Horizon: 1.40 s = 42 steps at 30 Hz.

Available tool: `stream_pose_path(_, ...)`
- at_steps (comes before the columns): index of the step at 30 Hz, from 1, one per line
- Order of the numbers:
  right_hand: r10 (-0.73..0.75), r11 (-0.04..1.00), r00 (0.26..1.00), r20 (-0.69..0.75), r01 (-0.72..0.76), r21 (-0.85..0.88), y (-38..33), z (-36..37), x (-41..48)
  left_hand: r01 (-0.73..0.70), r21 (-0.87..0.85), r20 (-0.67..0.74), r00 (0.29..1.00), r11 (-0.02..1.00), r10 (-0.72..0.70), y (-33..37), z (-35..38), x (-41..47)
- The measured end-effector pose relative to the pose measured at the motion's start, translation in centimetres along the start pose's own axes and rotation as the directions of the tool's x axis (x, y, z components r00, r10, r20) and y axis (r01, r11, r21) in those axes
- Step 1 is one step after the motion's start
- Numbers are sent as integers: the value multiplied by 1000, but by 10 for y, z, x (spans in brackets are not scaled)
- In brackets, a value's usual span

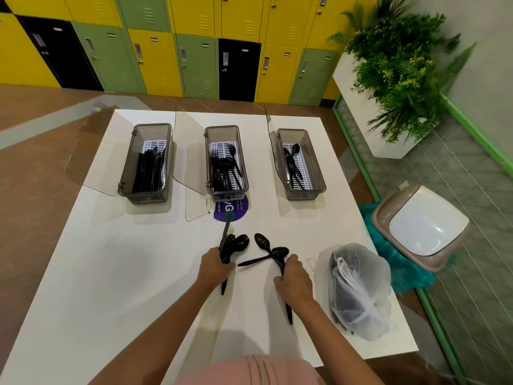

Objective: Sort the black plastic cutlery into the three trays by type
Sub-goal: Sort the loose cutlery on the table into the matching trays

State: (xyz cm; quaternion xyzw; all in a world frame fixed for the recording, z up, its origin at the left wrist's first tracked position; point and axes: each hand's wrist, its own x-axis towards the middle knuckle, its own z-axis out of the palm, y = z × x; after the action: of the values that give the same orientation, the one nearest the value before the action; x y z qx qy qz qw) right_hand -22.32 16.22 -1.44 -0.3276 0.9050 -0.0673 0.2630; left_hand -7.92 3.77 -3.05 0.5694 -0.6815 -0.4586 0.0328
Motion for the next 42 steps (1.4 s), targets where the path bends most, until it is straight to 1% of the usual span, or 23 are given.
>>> stream_pose_path(4, -35, 998, 999, 4, 35, -50, -3, -1, 2, -80, 80, -80, 993, 994, 86, -1, -6, 1)
stream_pose_path(6, -57, 997, 998, 11, 57, -51, -5, 0, 3, -134, 120, -95, 985, 984, 146, 5, -7, 1)
stream_pose_path(9, -67, 998, 997, 37, 67, -11, -8, -1, 5, -226, 170, -26, 972, 959, 234, 16, -2, 4)
stream_pose_path(11, -92, 996, 994, 65, 91, 22, -10, -2, 5, -258, 178, 45, 966, 949, 255, 23, 5, 6)
stream_pose_path(15, -112, 982, 985, 132, 90, 164, -11, -2, 10, -261, 234, 143, 962, 937, 232, 27, 17, 7)
stream_pose_path(17, -94, 959, 975, 199, 34, 283, -13, -3, 11, -245, 243, 151, 965, 939, 213, 26, 19, 7)
stream_pose_path(19, -92, 897, 956, 278, -42, 439, -16, -4, 10, -228, 213, 152, 968, 950, 198, 24, 19, 7)
stream_pose_path(22, -105, 820, 922, 373, -132, 557, -23, -7, 10, -211, 105, 164, 968, 972, 192, 22, 14, 3)
stream_pose_path(24, -125, 785, 912, 391, -150, 601, -29, -5, 11, -210, 77, 173, 966, 975, 194, 23, 12, -1)
stream_pose_path(26, -156, 762, 910, 385, -137, 632, -34, -2, 11, -217, 100, 180, 964, 971, 197, 23, 10, -2)
stream_pose_path(30, -100, 691, 937, 335, -177, 701, -35, 5, 10, -212, 98, 230, 955, 972, 185, 14, 5, -3)
stream_pose_path(32, -87, 663, 943, 323, -187, 725, -34, 6, 9, -178, 49, 239, 958, 983, 161, 8, 1, -5)
stream_pose_path(36, -55, 608, 947, 316, -219, 763, -34, 4, 8, -82, -202, 187, 975, 976, 121, 1, -6, -11)
stream_pose_path(39, -88, 578, 949, 304, -200, 791, -36, 2, 5, -22, -386, 154, 984, 922, 88, 1, -9, -12)
stream_pose_path(42, -201, 575, 936, 290, -127, 808, -40, 2, -2, -6, -554, 113, 990, 833, 82, 6, -11, -13)
